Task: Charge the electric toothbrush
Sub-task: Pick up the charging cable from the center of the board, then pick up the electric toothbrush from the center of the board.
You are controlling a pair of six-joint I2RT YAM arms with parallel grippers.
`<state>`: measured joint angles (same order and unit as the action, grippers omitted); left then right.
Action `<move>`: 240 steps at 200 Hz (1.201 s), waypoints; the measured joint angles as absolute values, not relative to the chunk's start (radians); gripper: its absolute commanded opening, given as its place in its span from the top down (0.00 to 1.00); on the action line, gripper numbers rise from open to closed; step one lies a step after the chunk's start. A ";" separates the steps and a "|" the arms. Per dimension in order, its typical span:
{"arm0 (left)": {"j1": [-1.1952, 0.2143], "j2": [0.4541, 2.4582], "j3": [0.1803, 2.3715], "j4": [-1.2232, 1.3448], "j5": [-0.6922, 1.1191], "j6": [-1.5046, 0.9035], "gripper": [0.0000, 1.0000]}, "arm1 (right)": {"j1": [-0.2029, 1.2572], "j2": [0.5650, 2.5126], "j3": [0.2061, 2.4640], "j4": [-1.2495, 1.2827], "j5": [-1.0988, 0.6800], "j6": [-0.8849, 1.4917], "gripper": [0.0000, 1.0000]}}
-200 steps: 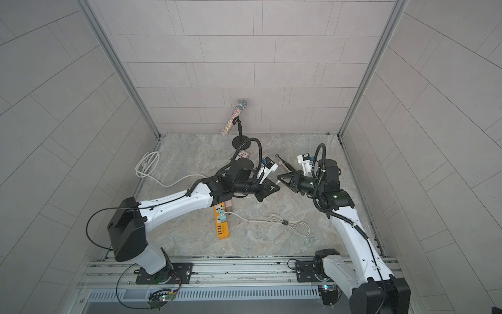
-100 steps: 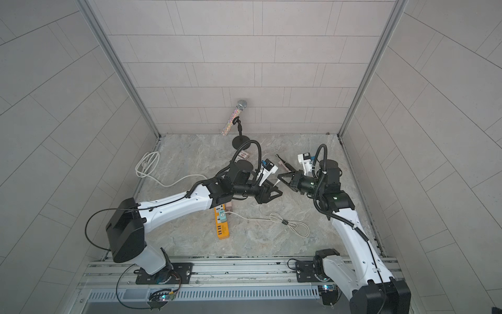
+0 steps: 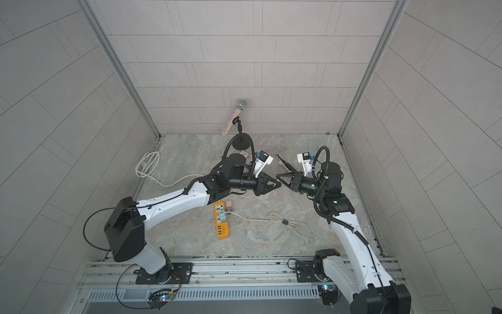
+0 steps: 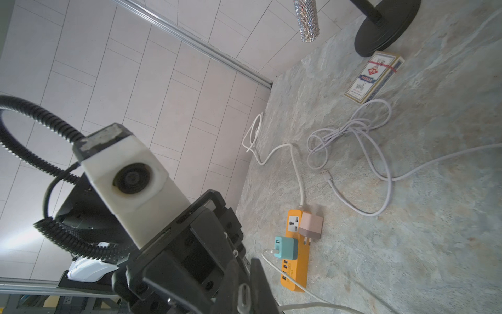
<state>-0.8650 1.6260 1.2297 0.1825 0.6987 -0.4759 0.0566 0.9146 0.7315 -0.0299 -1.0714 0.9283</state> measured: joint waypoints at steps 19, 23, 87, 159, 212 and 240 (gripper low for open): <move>-0.863 1.628 1.230 0.186 0.703 -0.490 0.86 | 0.056 0.914 0.725 -0.011 -1.076 0.933 0.93; -0.863 1.628 1.230 0.187 0.703 -0.493 0.90 | 0.056 0.914 0.725 -0.010 -1.077 0.933 0.93; -0.867 1.625 1.217 0.197 0.695 -0.474 1.00 | 0.059 0.912 0.756 -0.104 -1.061 0.850 0.45; -0.867 1.568 1.042 0.155 0.622 -0.366 1.00 | 0.065 1.073 0.976 -0.601 -0.483 0.509 0.43; -0.867 1.563 1.005 0.176 0.596 -0.377 1.00 | 0.088 1.417 1.014 -0.657 -0.186 0.392 0.44; -0.867 1.563 1.003 0.175 0.580 -0.381 1.00 | 0.092 1.565 1.100 -0.647 -0.102 0.345 0.45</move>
